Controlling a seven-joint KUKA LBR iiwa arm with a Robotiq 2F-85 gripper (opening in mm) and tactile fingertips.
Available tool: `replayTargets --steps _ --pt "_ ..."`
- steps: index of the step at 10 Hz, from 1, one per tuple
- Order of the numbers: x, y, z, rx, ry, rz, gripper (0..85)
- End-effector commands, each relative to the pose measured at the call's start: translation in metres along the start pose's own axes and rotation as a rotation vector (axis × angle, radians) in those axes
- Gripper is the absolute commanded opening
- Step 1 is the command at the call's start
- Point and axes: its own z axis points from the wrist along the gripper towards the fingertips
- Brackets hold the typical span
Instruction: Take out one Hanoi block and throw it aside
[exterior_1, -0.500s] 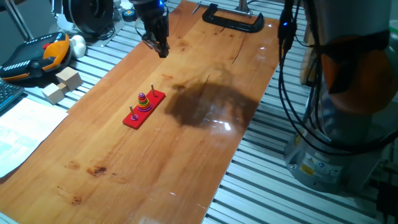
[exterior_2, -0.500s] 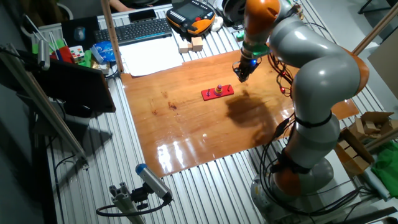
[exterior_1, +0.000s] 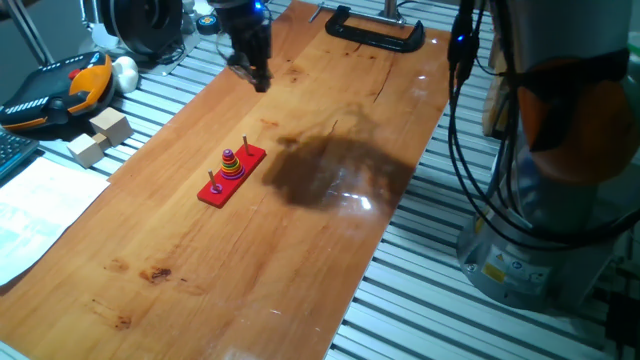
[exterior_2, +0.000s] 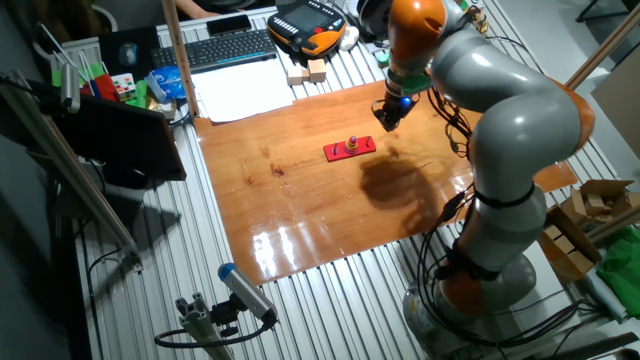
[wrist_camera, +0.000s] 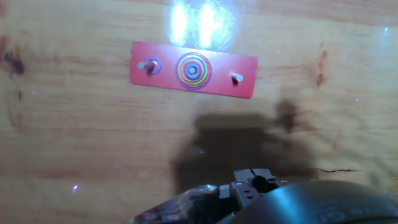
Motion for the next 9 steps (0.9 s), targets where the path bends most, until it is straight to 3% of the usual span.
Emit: replayTargets --steps 1,2,3,4,5,9 --pt "-0.012 0.012 -0.002 0.026 -0.004 0.011 13.0" --pt "-0.019 0.018 0.001 0.047 -0.017 0.02 18.7" --pt "-0.027 0.02 0.007 0.061 -0.007 0.016 25.3" --pt "-0.036 0.023 0.015 0.052 0.003 0.008 30.0" --pt "-0.043 0.024 0.022 0.073 -0.004 0.0 34.3" --pt "-0.076 0.026 0.056 0.065 -0.018 -0.024 39.0"
